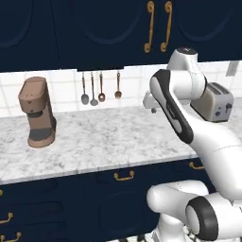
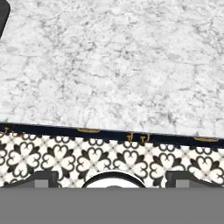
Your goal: Take a straw from the drawer in front and place it inside the glass cup on the dining counter.
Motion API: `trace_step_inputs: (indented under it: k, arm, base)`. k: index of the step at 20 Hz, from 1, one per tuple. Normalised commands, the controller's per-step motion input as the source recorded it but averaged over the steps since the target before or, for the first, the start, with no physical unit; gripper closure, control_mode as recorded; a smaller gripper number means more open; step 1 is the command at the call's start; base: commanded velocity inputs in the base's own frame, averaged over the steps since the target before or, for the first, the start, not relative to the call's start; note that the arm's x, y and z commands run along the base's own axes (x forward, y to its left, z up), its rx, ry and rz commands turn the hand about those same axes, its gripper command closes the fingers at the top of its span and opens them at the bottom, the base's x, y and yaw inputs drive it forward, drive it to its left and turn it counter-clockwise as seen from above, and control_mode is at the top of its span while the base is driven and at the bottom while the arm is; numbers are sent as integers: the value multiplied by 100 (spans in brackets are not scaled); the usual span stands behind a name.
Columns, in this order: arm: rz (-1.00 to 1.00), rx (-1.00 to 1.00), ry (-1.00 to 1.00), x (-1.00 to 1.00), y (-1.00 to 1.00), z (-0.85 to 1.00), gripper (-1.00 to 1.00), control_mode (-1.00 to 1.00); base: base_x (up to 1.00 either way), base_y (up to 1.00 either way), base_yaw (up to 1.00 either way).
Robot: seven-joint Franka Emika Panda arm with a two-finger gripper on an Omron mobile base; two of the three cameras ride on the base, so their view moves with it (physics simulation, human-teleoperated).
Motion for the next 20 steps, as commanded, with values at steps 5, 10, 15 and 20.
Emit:
trace_step_inputs:
  k: [5, 10, 15, 20]
  arm:
    - [0, 0, 0, 0, 0, 0, -100, 100]
    - [0, 0, 0, 0, 0, 0, -100, 100]
    - [0, 0, 0, 0, 0, 0, -100, 100]
    - [0, 0, 0, 0, 0, 0, -100, 100]
  base:
    - [-44, -17, 23]
    - [-4, -59, 61]
    - [0, -64, 66]
    - [0, -66, 63]
